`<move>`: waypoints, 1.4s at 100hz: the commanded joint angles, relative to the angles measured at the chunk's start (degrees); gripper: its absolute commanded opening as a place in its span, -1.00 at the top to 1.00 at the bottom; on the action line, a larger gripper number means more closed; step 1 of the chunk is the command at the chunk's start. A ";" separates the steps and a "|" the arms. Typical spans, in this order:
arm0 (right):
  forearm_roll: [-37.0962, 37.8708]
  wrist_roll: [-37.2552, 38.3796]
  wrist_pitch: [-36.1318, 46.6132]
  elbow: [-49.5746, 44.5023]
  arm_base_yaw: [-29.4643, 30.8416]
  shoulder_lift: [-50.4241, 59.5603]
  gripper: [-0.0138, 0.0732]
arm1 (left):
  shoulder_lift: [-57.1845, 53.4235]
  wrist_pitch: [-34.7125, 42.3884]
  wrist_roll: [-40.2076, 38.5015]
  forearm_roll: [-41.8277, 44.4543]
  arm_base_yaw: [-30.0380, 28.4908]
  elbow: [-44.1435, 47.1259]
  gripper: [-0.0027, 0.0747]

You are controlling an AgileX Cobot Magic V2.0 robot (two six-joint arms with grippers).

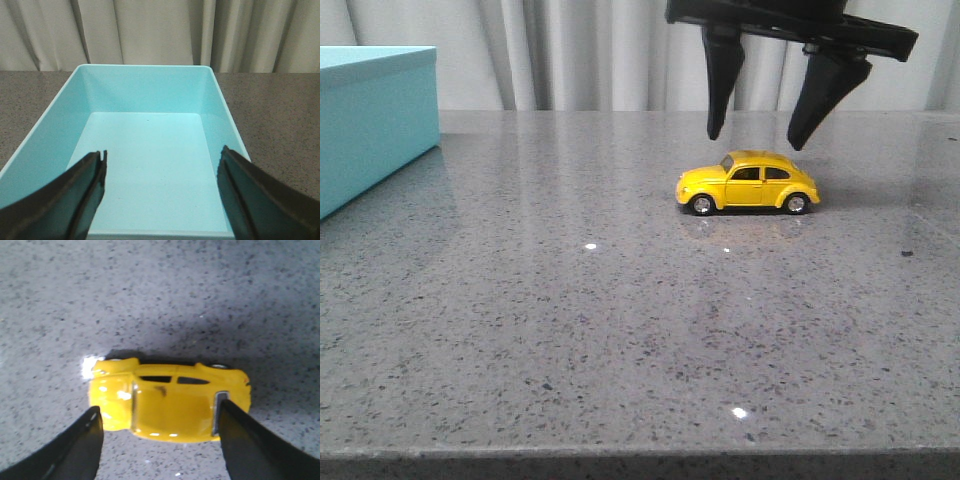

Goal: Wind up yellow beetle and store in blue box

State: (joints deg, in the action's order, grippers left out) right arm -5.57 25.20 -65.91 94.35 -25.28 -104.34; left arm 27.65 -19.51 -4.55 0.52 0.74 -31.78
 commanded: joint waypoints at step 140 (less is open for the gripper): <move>10.92 -1.38 -10.17 -1.39 9.39 3.76 -0.46 | 0.79 4.06 0.09 -0.52 0.43 -2.02 -0.27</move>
State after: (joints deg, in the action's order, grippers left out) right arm 3.43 25.44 -70.14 91.91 -16.33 -104.74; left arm 27.74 -19.55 -4.55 0.52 0.74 -31.78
